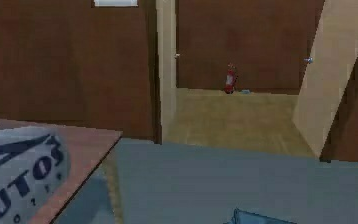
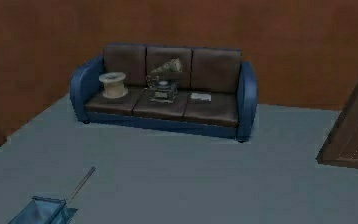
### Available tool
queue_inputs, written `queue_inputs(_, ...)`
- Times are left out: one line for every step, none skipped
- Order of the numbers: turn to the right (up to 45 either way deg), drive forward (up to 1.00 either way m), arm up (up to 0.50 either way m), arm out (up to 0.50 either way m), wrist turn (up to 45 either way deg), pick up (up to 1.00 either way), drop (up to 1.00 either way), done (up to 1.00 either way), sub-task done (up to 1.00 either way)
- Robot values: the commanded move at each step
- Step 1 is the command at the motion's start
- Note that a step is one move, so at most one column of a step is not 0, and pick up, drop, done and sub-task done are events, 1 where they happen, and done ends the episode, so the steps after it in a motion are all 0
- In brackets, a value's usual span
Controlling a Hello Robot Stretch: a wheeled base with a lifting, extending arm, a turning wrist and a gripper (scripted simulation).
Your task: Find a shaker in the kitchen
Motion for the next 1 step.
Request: queue_inputs(0.0, 0.65, 0.00, 0.00, 0.0, 0.00, 0.00, 0.00, 0.00)
